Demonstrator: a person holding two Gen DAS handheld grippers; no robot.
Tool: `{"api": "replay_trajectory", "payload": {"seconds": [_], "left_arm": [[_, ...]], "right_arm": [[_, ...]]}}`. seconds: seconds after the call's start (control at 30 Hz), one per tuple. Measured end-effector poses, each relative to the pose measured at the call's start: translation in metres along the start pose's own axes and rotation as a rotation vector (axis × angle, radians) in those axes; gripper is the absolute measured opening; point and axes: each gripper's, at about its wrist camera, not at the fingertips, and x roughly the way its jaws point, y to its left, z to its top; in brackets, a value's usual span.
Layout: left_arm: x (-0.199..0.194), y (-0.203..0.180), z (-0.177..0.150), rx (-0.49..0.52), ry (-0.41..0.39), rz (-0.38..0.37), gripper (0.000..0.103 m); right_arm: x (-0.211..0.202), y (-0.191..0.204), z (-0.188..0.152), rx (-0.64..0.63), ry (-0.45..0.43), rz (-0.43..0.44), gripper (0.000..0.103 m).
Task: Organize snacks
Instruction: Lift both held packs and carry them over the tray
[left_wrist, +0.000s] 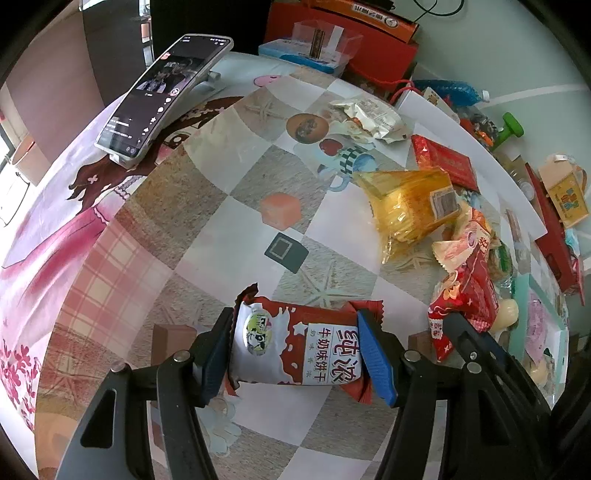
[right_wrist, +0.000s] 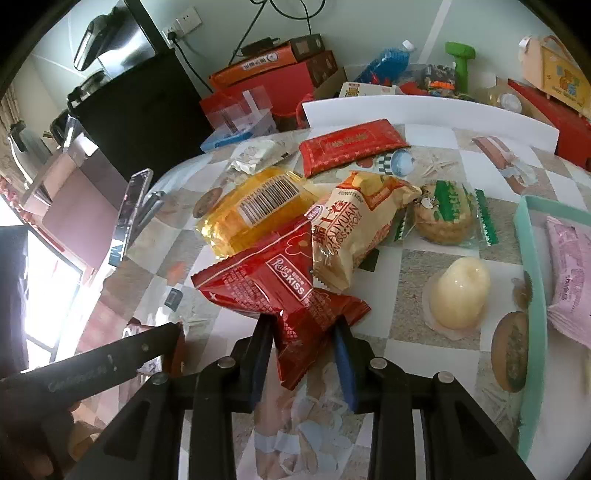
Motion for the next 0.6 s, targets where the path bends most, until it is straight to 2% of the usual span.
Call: {"api": "replay_trajectory", "payload": {"seconds": [0.33, 0.6], "left_arm": [[-0.022, 0.002, 0.003, 0.006, -0.053, -0.029, 0.066], [-0.041, -0.026, 0.005, 0.057, -0.100, -0.047, 0.066]], "right_arm": [[-0.026, -0.003, -0.004, 0.016, -0.052, 0.016, 0.034], [-0.055, -0.017, 0.001, 0.045, -0.123, 0.006, 0.034]]}}
